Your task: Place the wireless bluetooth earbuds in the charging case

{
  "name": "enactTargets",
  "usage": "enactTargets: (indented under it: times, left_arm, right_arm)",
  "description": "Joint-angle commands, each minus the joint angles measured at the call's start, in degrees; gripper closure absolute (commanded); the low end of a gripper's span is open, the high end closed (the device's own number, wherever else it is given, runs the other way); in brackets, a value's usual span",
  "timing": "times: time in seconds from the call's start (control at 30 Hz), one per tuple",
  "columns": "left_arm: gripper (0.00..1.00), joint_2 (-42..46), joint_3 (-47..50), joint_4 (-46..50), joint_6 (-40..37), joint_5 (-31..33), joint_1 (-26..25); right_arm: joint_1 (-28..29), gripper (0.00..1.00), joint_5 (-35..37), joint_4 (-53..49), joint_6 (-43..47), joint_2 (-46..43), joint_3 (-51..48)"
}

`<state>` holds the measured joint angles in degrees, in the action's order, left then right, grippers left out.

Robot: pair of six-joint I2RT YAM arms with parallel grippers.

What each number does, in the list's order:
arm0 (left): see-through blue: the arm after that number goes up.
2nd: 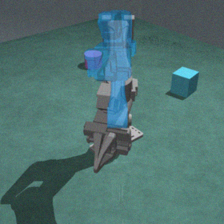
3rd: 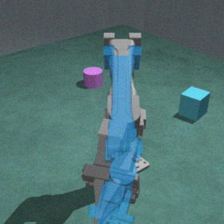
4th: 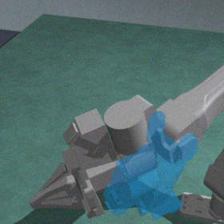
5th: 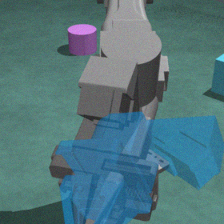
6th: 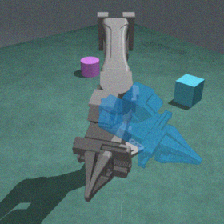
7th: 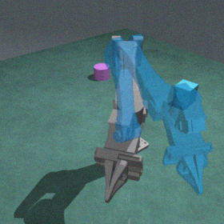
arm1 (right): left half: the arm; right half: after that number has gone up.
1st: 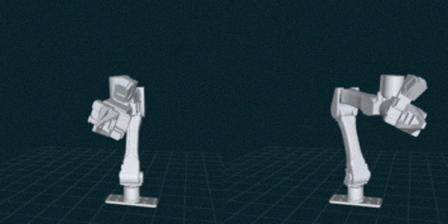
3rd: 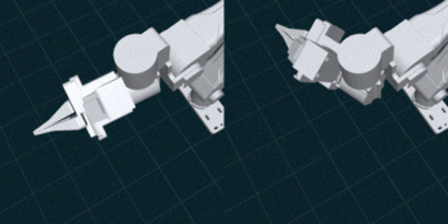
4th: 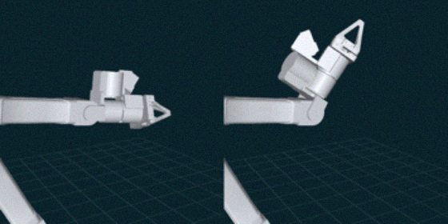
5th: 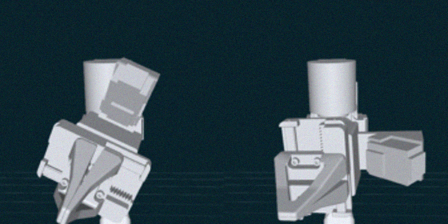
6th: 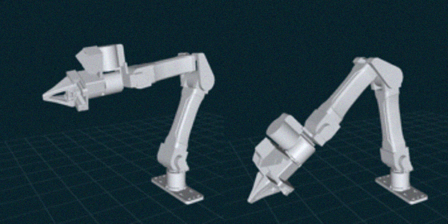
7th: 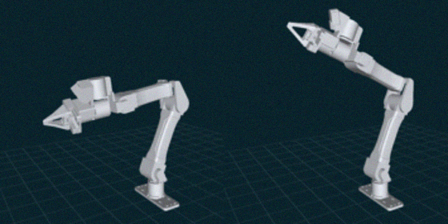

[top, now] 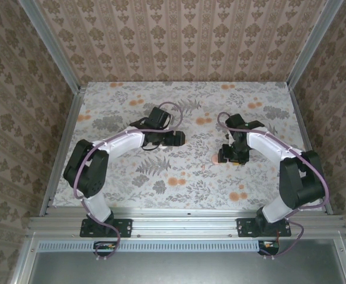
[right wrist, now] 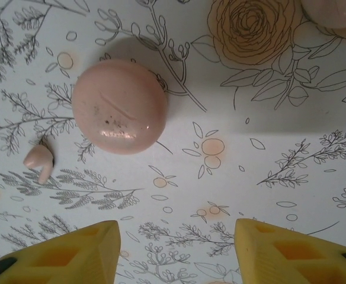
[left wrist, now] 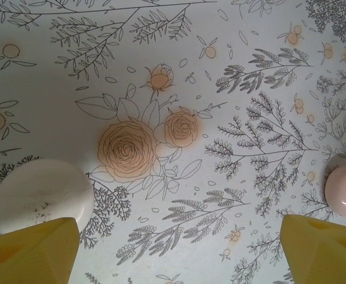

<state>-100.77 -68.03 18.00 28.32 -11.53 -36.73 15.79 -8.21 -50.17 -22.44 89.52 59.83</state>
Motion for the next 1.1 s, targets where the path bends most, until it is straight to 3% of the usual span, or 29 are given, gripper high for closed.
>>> enactTargets:
  times: [0.0,0.23,0.73,1.07]
  left_arm:
    - [0.11,-0.71,-2.11,1.59,0.62,-1.13,-0.19]
    - [0.11,-0.75,-2.29,1.6,1.08,-2.26,1.37]
    - [0.11,0.91,-0.27,0.73,2.02,-3.91,6.0]
    - [0.11,1.63,1.92,-1.21,2.19,-5.21,7.95]
  right_arm:
    - [0.32,0.41,0.41,-0.03,-4.46,0.91,1.29]
    - [1.5,0.32,3.43,-2.32,-6.73,6.83,6.95]
    - [3.89,0.28,4.12,-2.74,-14.68,16.36,13.0]
    - [5.64,0.33,3.54,-3.78,-15.91,21.39,15.81]
